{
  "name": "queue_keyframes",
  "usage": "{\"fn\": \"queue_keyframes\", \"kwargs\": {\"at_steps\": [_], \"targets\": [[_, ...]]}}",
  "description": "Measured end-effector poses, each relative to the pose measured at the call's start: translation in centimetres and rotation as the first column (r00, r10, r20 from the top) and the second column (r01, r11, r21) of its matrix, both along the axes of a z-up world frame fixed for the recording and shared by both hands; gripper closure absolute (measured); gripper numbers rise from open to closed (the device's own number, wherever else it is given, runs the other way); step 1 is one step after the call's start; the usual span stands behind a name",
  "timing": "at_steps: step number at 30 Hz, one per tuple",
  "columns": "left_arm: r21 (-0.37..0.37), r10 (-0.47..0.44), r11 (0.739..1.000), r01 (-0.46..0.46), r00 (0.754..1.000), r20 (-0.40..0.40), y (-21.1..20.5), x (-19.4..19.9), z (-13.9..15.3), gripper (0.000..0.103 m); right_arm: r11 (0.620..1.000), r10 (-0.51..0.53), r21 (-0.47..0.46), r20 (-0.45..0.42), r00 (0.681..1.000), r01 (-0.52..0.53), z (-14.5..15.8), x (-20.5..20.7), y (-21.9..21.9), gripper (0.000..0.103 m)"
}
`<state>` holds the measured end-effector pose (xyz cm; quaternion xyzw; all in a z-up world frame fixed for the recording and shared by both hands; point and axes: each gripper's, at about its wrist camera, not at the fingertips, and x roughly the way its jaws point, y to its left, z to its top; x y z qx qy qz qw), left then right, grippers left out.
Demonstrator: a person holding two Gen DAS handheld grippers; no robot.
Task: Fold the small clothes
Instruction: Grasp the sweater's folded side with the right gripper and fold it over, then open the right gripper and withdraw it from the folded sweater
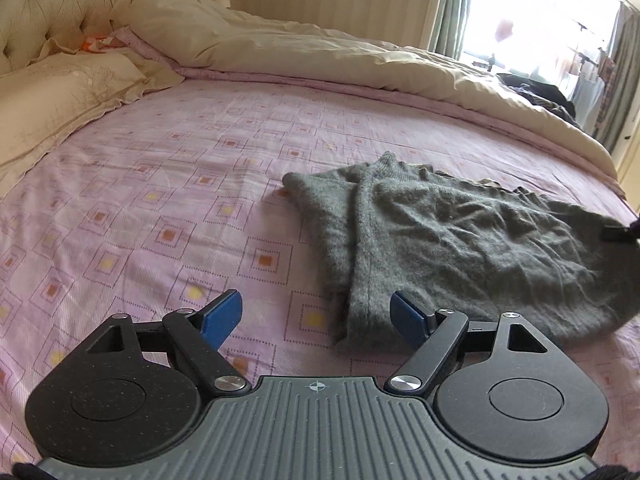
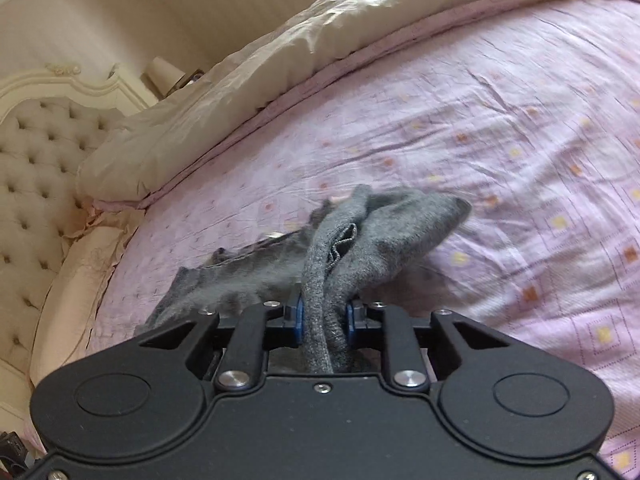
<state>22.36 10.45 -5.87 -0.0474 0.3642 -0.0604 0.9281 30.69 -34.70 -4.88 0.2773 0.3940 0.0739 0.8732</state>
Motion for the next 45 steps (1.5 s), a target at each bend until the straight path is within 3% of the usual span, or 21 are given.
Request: {"fn": "queue_keyframes", "kwargs": {"at_steps": [4,8,15,17,19,22,25,30,34,38,45], "targets": [[-0.039,-0.014,0.999,0.013,1.000,-0.006,0.8,-1.3,0.0,0.023,0.994,0.106,-0.035,0.039,0.994,-0.105,3.7,2.2,5.6,0.074],[-0.071,-0.020,0.997,0.019,1.000,-0.014,1.7,-2.4,-0.2,0.023,0.977,0.209,-0.038,0.061,0.976,-0.207,4.9,4.3,12.4,0.075],[-0.093,-0.031,0.995,0.028,0.999,-0.026,3.2,-3.5,-0.6,0.023,0.919,0.359,-0.162,-0.039,0.932,-0.361,1.3,6.6,24.4,0.075],[-0.097,-0.030,0.995,0.026,0.999,-0.035,3.6,-3.6,-0.8,0.022,0.895,0.387,-0.214,-0.066,0.920,-0.392,0.1,6.4,26.8,0.070],[-0.100,-0.028,0.995,0.024,0.999,-0.040,4.0,-3.8,-1.0,0.022,0.881,0.419,-0.207,-0.078,0.904,-0.426,-0.8,6.2,28.1,0.067],[-0.104,-0.030,0.994,0.025,0.999,-0.045,4.4,-4.0,-1.1,0.022,0.879,0.472,-0.086,0.005,0.882,-0.470,-0.6,5.5,27.8,0.063],[-0.101,-0.039,0.994,0.034,0.998,-0.050,4.7,-4.1,-1.1,0.022,0.890,0.453,0.009,0.109,0.885,-0.456,1.4,4.8,26.1,0.063],[-0.096,-0.065,0.993,0.063,0.998,-0.024,4.5,-3.9,0.6,0.022,0.933,0.353,-0.006,0.197,0.915,-0.359,3.7,2.9,20.5,0.054],[-0.109,-0.088,0.990,0.093,0.995,0.044,3.9,-3.1,3.6,0.022,0.963,0.266,-0.085,0.187,0.946,-0.254,3.2,1.5,16.7,0.054],[-0.077,-0.111,0.990,0.121,0.985,0.130,1.8,-0.8,6.3,0.022,0.965,0.227,-0.169,0.172,0.959,-0.198,1.9,-0.1,15.2,0.054],[-0.049,-0.166,0.984,0.169,0.985,0.052,-1.8,3.8,3.6,0.023,0.958,0.245,-0.194,0.172,0.954,-0.211,0.2,-3.0,14.4,0.054]]}}
